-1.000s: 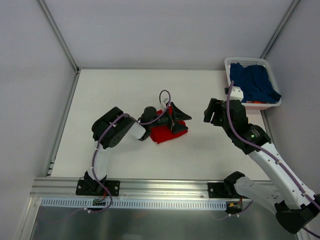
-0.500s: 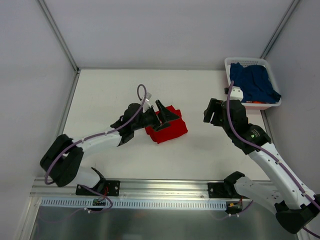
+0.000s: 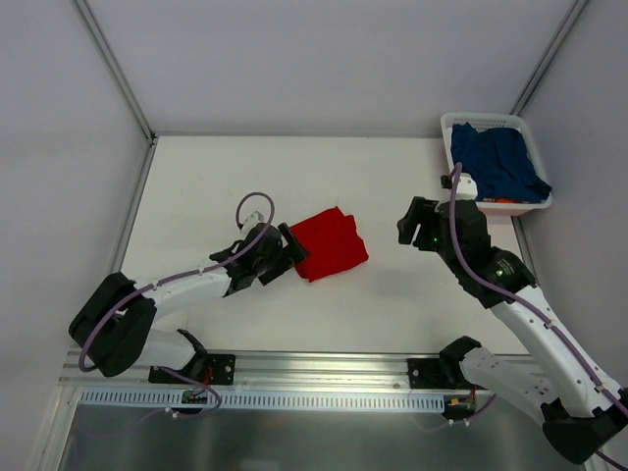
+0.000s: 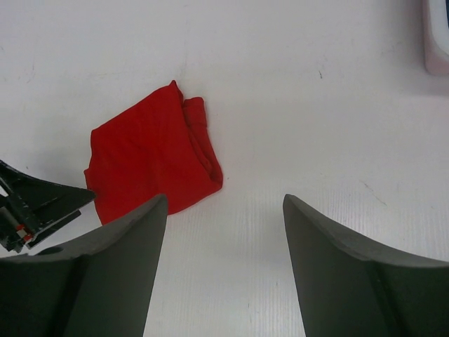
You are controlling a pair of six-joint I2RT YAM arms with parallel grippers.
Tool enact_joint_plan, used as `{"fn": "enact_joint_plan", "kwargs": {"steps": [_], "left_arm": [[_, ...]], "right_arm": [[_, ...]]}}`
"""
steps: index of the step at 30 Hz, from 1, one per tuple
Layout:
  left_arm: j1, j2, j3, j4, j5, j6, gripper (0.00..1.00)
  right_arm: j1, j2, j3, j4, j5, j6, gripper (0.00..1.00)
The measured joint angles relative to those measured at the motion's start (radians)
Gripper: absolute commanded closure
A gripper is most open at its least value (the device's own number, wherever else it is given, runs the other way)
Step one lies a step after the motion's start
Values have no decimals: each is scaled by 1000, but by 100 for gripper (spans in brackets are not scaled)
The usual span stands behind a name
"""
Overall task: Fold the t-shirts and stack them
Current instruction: Put the neatly folded tshirt into the corner of the board with the left arm
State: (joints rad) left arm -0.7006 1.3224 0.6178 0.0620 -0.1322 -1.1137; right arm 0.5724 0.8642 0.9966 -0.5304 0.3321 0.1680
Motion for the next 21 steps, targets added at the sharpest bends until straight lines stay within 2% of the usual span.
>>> {"fn": "enact_joint_plan", "kwargs": {"steps": [8, 16, 19, 21], "left_arm": [[0, 74, -9, -31, -72, 6, 1], [0, 165, 42, 56, -82, 40, 2], [0, 220, 73, 113, -73, 52, 11], [0, 253, 88, 145, -60, 56, 36]], "right_arm": [[0, -17, -16, 3, -14, 0, 30], [0, -19, -32, 10, -33, 0, 30], [0, -21, -32, 10, -34, 0, 30], [0, -22, -32, 11, -34, 0, 30]]}}
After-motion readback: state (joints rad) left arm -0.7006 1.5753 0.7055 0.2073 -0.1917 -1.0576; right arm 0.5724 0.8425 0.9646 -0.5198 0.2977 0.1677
